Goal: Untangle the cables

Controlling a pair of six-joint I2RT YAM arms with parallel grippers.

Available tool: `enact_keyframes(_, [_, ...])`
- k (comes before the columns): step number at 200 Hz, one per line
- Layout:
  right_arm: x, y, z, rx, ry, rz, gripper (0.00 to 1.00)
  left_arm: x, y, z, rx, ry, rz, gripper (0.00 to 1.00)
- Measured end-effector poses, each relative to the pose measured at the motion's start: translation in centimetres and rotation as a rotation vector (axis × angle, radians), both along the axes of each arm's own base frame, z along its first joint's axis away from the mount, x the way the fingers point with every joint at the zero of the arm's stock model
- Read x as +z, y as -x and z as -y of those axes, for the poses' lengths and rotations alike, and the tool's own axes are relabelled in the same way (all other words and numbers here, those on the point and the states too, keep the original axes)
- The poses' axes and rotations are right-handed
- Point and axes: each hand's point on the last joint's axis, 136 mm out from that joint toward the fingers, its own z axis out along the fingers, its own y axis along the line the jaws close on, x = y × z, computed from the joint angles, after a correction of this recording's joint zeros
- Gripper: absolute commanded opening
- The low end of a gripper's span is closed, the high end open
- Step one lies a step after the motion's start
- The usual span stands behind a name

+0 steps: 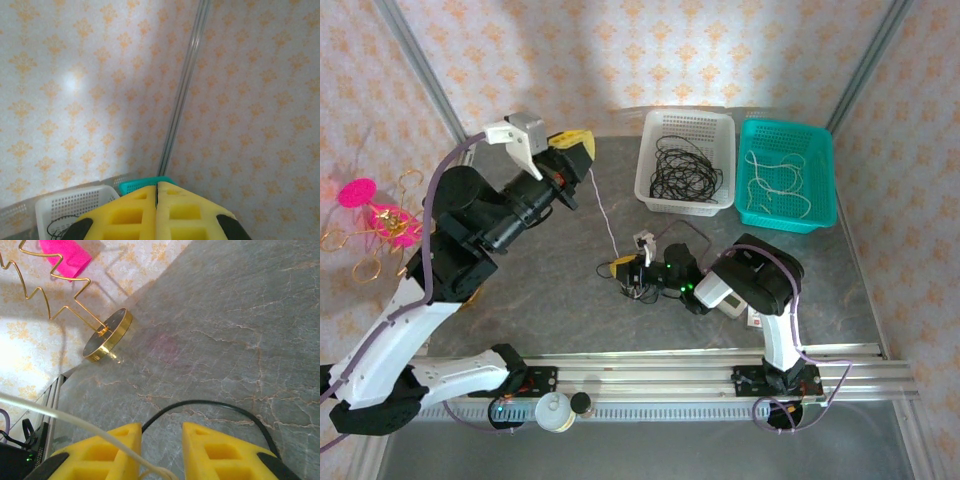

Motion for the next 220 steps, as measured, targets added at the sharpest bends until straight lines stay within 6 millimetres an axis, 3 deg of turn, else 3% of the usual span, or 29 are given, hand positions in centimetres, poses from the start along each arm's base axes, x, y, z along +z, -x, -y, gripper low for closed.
enact_keyframes(63, [-1.1, 0.0, 0.0, 0.000, 0.012, -0.012, 0.27, 0.7, -0.5, 0.5, 0.004, -0.027, 0.004, 0.00])
enact_keyframes(135, [-0.8, -0.1, -0.1, 0.000, -0.007, 0.007, 0.27, 2.0, -0.2, 0.2, 0.009, -0.054, 0.016, 0.00])
enact_keyframes(220, [0.3, -0.1, -0.6, 0.007, -0.047, 0.046, 0.29, 5.5, 0.3, -0.2, 0.025, -0.094, 0.078, 0.00])
